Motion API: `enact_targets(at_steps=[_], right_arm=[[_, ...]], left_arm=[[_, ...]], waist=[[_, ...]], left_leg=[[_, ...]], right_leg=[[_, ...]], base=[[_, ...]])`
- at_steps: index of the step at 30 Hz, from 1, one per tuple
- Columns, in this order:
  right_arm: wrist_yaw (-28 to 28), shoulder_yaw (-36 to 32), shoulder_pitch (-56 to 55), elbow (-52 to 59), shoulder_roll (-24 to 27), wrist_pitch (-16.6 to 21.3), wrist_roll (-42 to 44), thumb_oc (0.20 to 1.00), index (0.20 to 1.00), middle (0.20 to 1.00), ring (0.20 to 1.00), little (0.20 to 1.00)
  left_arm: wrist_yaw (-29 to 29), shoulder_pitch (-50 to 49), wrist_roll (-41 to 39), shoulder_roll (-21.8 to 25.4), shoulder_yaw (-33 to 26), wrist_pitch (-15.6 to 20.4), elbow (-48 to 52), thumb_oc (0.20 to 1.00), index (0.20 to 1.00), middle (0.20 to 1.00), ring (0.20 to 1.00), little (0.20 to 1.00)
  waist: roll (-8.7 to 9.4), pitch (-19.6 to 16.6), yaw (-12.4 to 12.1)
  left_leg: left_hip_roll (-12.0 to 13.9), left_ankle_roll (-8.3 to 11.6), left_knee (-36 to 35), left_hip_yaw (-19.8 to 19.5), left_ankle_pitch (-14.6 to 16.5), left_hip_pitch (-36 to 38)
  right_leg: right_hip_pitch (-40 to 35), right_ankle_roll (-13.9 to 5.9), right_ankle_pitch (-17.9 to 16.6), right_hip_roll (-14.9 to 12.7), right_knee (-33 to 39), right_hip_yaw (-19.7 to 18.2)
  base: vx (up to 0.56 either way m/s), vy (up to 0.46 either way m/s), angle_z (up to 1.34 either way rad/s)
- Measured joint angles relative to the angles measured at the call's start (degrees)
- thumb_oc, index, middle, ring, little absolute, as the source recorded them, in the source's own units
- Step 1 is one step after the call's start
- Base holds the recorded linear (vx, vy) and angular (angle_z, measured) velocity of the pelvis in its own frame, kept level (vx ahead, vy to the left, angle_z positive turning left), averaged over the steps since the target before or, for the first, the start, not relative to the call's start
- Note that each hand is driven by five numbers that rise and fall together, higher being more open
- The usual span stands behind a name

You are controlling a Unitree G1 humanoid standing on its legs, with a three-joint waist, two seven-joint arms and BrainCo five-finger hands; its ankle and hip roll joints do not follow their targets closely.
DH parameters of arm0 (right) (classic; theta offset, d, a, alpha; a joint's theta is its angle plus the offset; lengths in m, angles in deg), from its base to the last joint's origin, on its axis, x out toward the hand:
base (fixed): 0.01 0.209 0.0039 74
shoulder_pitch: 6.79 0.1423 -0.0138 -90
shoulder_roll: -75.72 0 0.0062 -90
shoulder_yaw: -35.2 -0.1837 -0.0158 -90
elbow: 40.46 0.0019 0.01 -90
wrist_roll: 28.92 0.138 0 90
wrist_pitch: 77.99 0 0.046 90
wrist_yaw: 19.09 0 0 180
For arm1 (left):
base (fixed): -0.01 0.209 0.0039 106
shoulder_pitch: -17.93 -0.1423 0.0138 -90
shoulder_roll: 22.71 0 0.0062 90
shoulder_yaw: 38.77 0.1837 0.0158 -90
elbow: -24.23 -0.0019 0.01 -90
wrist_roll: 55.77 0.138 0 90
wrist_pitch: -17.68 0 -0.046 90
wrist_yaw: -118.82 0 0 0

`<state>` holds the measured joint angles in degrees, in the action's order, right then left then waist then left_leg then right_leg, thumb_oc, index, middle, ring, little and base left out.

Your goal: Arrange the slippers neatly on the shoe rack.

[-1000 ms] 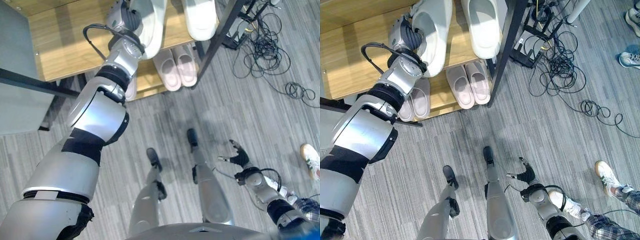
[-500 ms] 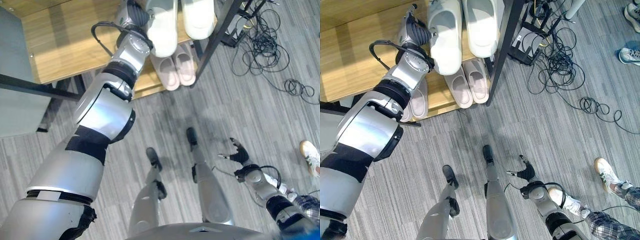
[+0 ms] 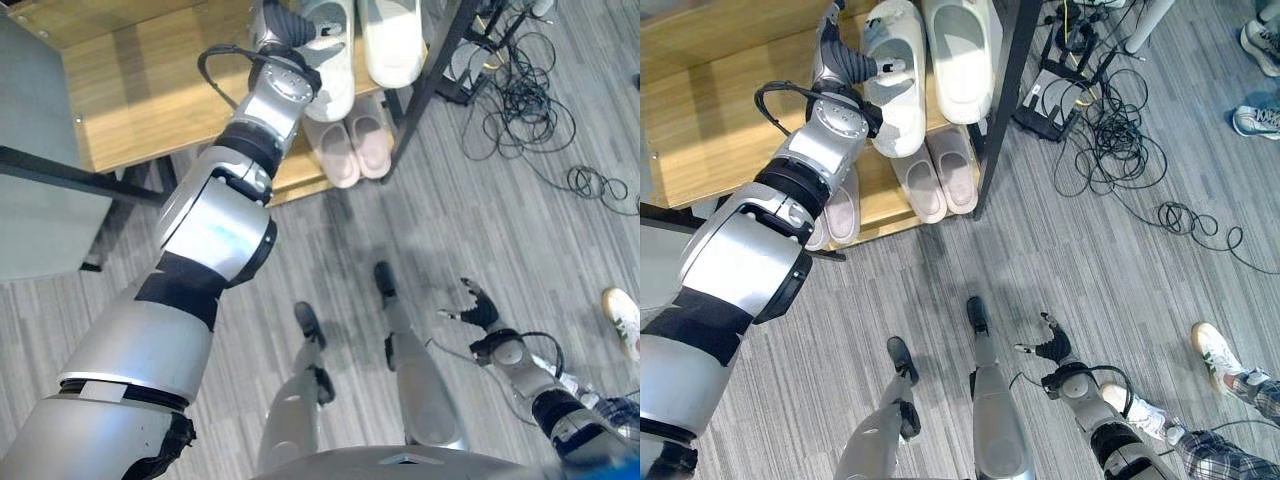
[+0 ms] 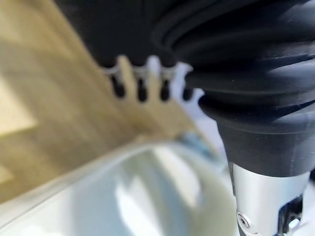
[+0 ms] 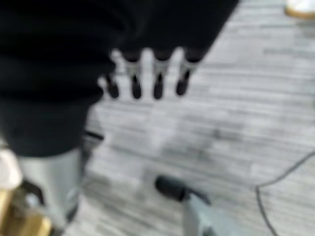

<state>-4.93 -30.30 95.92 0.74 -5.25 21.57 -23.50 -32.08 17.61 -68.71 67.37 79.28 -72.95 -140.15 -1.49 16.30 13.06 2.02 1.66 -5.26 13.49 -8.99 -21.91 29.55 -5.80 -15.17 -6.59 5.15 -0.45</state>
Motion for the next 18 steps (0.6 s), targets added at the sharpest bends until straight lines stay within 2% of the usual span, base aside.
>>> enact_targets(at_steps=[4,11,18], right_arm=[[0.0,-0.1,0.2,-0.9,-0.4,-0.5,0.0,1.000,1.000,1.000,1.000,1.000],[-0.1,-0.5,0.7,-4.7,-1.9,-1.3,0.0,1.000,1.000,1.000,1.000,1.000],[-0.1,-1.6,0.4,-6.0,-2.4,-2.3,0.1,1.000,1.000,1.000,1.000,1.000]], left_arm=[[0.0,-0.9,-0.9,0.0,0.0,0.1,1.1,1.000,1.000,1.000,1.000,1.000],[-0.3,-7.3,-1.5,-1.8,0.0,1.1,3.7,1.000,1.000,1.000,1.000,1.000],[-1.7,-12.7,-0.9,-2.5,0.1,1.3,6.1,1.000,1.000,1.000,1.000,1.000]], waist=[[-0.23,-0.3,-0.4],[-1.50,-3.8,-1.9],[-1.69,-4.0,-2.6]], left_leg=[[-0.1,-0.02,0.0,0.0,-0.2,0.3],[-0.2,-0.20,0.0,-0.3,-0.2,1.1],[-0.6,-0.15,0.0,-1.3,-0.2,1.4]], right_leg=[[-0.2,0.01,0.0,0.0,-0.3,0.0],[-1.2,0.12,0.1,-0.2,-0.3,0.2],[-1.5,0.28,0.2,-0.7,-1.1,0.8]], base=[[0.00,0.000,0.00],[-0.02,-0.002,0.01],[-0.02,-0.001,0.07]])
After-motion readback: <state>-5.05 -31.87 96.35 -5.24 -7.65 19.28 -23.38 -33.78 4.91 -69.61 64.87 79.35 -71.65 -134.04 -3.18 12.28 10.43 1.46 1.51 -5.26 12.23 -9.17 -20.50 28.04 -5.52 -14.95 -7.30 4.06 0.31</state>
